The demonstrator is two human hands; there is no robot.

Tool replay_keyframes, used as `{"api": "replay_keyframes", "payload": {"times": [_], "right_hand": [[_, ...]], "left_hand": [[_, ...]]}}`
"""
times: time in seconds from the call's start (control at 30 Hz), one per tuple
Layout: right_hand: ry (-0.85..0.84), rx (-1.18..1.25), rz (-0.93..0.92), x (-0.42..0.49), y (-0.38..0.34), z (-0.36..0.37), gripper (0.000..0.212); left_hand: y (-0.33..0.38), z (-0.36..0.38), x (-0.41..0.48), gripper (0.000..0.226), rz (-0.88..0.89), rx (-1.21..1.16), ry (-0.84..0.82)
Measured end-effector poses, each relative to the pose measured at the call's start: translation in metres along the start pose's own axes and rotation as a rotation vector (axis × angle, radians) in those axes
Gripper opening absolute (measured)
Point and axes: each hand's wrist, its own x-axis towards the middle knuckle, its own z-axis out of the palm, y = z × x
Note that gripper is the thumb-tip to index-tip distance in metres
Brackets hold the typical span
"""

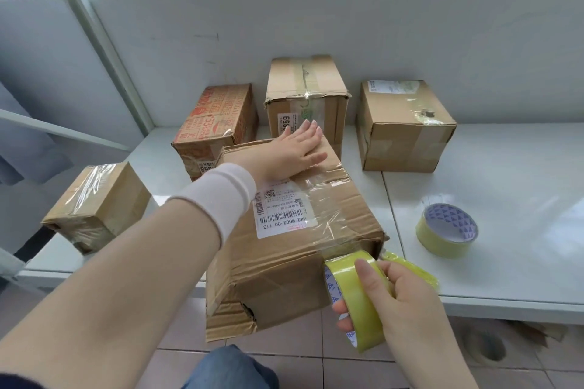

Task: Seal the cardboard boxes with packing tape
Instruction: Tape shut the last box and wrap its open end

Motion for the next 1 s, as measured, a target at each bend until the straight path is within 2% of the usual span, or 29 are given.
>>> {"api": "replay_keyframes", "payload": {"times": [0.07,0.17,0.4,0.53,0.63,0.73,0.8,0.87,0.93,1.0], "right_hand": [[-0.007,-0.004,0.001,0.0,0.001,0.0,0.026],[0.0,0.002,-0.004,0.0,0.004,0.0,0.026],[-0.008,0.012,-0.031,0.002,0.008,-0.001,0.025],[-0.029,0.021,-0.052,0.003,0.01,-0.003,0.025],[-0.102,0.043,-0.084,0.002,0.015,-0.009,0.036],[-0.178,0.01,-0.172,-0.005,0.026,-0.022,0.032],[-0.236,-0.044,-0.223,-0.011,0.035,-0.03,0.031],[-0.258,-0.104,-0.259,-0.014,0.044,-0.032,0.031],[-0.232,-0.157,-0.3,-0.014,0.047,-0.03,0.03],[-0.198,-0.182,-0.332,-0.014,0.046,-0.027,0.035]], "left_hand": [[0.004,0.0,-0.004,0.064,0.013,-0.044,0.07],[0.011,0.006,-0.008,0.065,0.03,-0.007,0.013],[0.02,0.011,-0.012,0.065,0.041,0.014,0.013],[0.046,0.013,-0.04,0.06,0.046,-0.11,0.055],[0.068,0.037,-0.098,0.043,0.076,-0.415,0.221],[0.083,0.06,-0.152,0.028,0.004,-0.59,0.511],[0.093,0.061,-0.157,0.042,-0.034,-0.453,0.615],[0.099,0.059,-0.145,0.058,-0.044,-0.253,0.507],[0.096,0.06,-0.13,0.057,-0.07,-0.142,0.37],[0.088,0.064,-0.121,0.048,-0.069,-0.142,0.376]]}}
